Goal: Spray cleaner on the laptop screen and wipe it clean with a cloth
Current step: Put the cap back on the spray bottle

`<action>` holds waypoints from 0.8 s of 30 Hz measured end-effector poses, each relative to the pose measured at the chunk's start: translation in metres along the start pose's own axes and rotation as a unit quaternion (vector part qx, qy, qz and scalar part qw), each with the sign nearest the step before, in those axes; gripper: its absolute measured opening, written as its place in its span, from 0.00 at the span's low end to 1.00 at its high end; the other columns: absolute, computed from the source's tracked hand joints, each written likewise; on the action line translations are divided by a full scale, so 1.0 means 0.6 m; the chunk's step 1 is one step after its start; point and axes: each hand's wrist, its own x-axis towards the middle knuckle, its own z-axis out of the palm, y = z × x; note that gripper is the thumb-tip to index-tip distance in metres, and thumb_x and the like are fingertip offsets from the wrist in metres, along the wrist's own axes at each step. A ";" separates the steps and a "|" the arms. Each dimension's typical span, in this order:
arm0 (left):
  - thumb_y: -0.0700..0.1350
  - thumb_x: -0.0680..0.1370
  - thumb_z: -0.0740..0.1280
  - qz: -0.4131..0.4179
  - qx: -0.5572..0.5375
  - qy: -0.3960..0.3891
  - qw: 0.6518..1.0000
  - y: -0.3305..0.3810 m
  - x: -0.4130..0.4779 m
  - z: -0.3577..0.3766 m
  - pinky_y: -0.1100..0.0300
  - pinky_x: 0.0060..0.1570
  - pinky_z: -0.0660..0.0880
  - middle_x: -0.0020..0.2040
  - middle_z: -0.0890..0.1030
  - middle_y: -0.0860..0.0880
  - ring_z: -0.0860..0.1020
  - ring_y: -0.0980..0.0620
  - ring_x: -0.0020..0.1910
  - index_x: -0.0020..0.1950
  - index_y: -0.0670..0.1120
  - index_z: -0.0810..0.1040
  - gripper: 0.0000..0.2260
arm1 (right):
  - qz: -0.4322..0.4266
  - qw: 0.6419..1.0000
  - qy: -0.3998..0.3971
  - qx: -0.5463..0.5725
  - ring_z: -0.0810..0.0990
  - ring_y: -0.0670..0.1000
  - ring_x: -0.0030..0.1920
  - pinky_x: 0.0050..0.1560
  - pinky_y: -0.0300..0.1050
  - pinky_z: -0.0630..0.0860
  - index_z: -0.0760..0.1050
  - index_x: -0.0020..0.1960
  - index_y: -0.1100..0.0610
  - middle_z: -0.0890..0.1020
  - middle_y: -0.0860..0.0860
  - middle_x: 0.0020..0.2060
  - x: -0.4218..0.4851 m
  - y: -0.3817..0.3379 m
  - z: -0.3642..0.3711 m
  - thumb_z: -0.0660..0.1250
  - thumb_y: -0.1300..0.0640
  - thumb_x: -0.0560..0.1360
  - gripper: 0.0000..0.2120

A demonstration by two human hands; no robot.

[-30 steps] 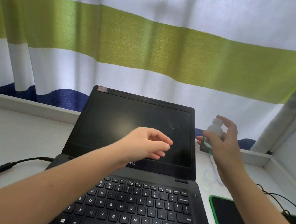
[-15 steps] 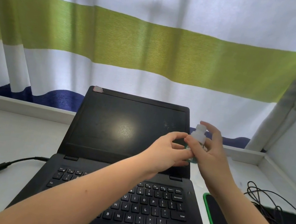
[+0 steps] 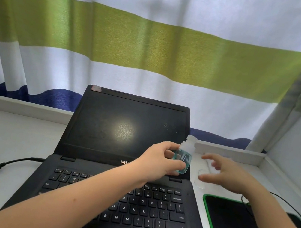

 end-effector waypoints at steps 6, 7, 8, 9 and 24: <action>0.36 0.72 0.69 0.005 0.013 0.013 1.000 0.001 0.001 -0.002 0.56 0.52 0.80 0.48 0.77 0.47 0.81 0.44 0.53 0.62 0.45 0.74 0.19 | -0.050 0.998 0.043 0.004 0.78 0.46 0.42 0.39 0.37 0.73 0.75 0.52 0.45 0.79 0.47 0.44 0.010 0.001 0.010 0.70 0.50 0.70 0.11; 0.36 0.72 0.69 0.008 0.021 0.015 1.000 0.001 0.002 -0.002 0.55 0.52 0.80 0.47 0.77 0.48 0.81 0.45 0.51 0.62 0.45 0.74 0.19 | -0.058 0.996 0.069 0.017 0.78 0.47 0.41 0.38 0.39 0.74 0.75 0.50 0.45 0.80 0.47 0.43 0.012 0.001 0.008 0.69 0.51 0.71 0.09; 0.36 0.72 0.69 0.012 0.029 0.017 0.999 0.001 0.003 -0.003 0.55 0.51 0.80 0.46 0.77 0.48 0.80 0.47 0.49 0.61 0.45 0.75 0.18 | -0.068 0.992 0.099 0.044 0.78 0.48 0.42 0.40 0.41 0.76 0.76 0.49 0.46 0.80 0.47 0.42 0.014 0.001 0.005 0.68 0.52 0.72 0.07; 0.36 0.72 0.69 0.015 0.036 0.019 0.999 0.001 0.003 -0.004 0.55 0.51 0.80 0.46 0.76 0.49 0.79 0.48 0.47 0.61 0.46 0.75 0.18 | -0.080 0.985 0.128 0.088 0.79 0.49 0.43 0.42 0.44 0.77 0.77 0.49 0.47 0.80 0.47 0.43 0.015 -0.001 0.001 0.67 0.53 0.73 0.05; 0.34 0.70 0.70 0.024 0.033 -0.017 0.999 0.000 -0.001 -0.009 0.61 0.44 0.80 0.46 0.76 0.47 0.79 0.48 0.46 0.54 0.51 0.76 0.17 | -0.159 0.829 0.095 0.527 0.83 0.56 0.48 0.45 0.44 0.81 0.75 0.47 0.57 0.77 0.58 0.45 -0.014 -0.039 -0.025 0.81 0.43 0.48 0.34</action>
